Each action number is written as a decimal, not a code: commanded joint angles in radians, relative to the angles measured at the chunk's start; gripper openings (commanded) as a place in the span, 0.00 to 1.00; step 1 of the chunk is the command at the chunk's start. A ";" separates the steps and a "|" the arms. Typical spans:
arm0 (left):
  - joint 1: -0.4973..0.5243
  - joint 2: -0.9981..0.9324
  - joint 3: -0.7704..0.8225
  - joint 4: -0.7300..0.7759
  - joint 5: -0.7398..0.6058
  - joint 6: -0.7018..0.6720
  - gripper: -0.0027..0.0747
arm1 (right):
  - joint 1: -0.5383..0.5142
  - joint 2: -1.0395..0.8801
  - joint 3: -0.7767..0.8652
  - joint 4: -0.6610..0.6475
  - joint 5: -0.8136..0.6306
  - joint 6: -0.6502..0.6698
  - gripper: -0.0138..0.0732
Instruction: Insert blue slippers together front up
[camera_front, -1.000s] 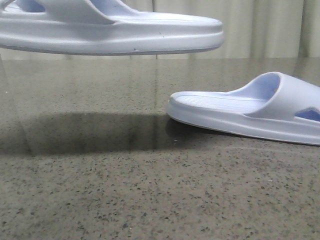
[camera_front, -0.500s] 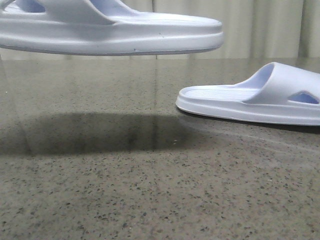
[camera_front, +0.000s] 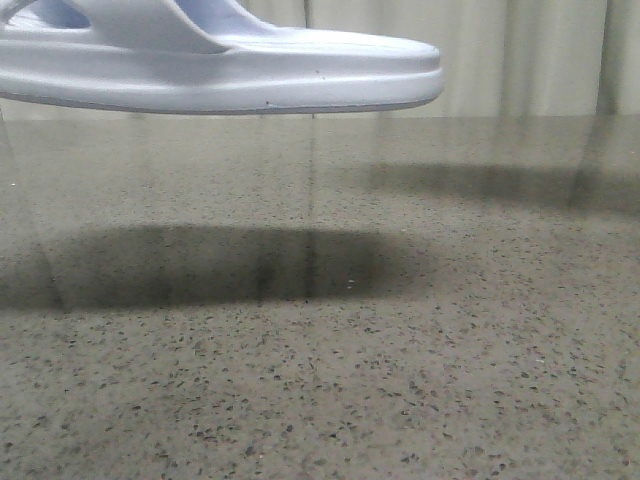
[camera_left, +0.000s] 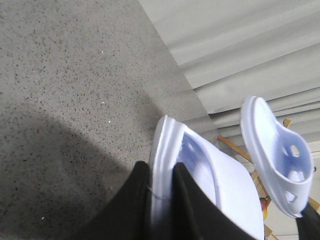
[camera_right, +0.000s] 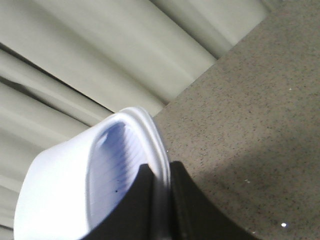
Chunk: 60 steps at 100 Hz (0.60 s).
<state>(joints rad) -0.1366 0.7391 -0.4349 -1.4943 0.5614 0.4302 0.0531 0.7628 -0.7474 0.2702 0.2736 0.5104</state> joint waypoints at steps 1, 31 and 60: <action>-0.001 -0.003 -0.036 -0.045 0.005 0.000 0.06 | -0.005 -0.019 -0.125 -0.013 0.081 -0.011 0.04; -0.001 -0.003 -0.036 -0.049 0.020 0.000 0.06 | -0.005 -0.030 -0.252 0.251 0.390 -0.331 0.04; -0.001 -0.003 -0.036 -0.097 0.076 0.000 0.06 | -0.005 -0.030 -0.252 0.271 0.453 -0.357 0.04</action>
<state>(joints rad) -0.1366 0.7391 -0.4349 -1.5168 0.5997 0.4302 0.0531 0.7356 -0.9635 0.5085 0.7760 0.1710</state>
